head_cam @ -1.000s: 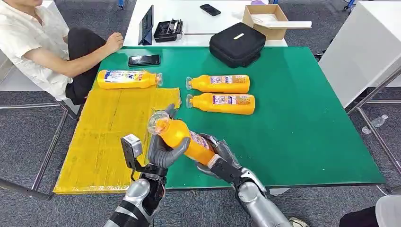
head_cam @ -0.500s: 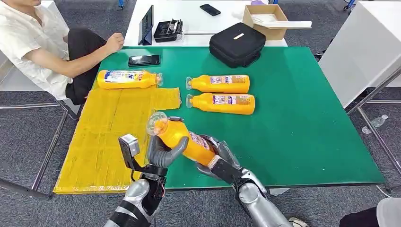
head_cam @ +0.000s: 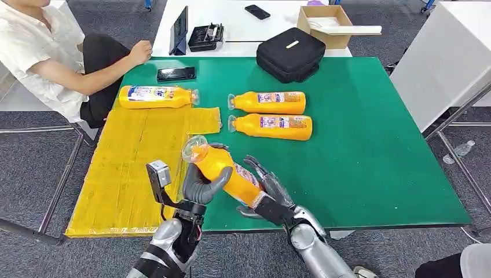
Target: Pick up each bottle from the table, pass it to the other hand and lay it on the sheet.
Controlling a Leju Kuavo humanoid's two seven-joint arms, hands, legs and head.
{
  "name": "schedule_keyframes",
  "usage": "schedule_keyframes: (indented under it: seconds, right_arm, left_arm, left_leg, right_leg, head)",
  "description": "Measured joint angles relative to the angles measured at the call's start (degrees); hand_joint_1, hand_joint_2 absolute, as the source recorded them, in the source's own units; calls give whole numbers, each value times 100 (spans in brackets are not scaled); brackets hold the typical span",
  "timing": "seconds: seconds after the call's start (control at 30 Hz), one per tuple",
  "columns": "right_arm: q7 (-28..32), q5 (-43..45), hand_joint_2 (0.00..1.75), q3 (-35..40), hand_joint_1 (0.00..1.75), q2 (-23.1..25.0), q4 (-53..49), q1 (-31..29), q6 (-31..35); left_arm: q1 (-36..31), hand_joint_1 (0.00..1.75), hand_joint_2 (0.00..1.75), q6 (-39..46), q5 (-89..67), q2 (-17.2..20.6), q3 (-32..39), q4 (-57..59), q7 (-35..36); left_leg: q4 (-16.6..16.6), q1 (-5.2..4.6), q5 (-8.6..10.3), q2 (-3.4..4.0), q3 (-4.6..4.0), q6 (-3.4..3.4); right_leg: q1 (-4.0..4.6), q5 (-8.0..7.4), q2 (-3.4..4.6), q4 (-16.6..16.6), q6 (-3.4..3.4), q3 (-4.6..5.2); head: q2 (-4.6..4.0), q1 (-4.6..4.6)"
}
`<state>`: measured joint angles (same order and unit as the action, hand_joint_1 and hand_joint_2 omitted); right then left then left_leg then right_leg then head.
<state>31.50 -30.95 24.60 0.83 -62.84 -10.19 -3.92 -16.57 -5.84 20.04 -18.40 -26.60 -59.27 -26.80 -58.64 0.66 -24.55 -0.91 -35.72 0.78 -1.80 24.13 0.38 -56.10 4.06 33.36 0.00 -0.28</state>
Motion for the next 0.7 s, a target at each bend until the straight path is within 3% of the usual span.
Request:
schedule_keyframes:
  seconds: [0.4,0.6,0.7]
  right_arm:
    - [-204,-324,175,-615,0,142,-166,231,377]
    - [-247,-787,175,-1185,0,282,-662,445,689]
    - [-295,-896,175,-1377,0,337,-981,488,705]
  left_arm:
    - [164,175,175,399,-1209,0,396,-631,92]
    - [288,175,175,1873,-4807,11,708,-1399,109]
    - [365,175,175,2119,-5741,20,887,-1799,252]
  left_leg:
    - [0,0,0,-1,-1,0]
    - [0,0,0,1,-2,0]
    - [0,0,0,0,-2,0]
  right_leg:
    - [0,0,0,0,0,0]
    - [0,0,0,-1,0,0]
    - [0,0,0,0,0,2]
  head:
    - [0,4]
    - [0,4]
    - [0,4]
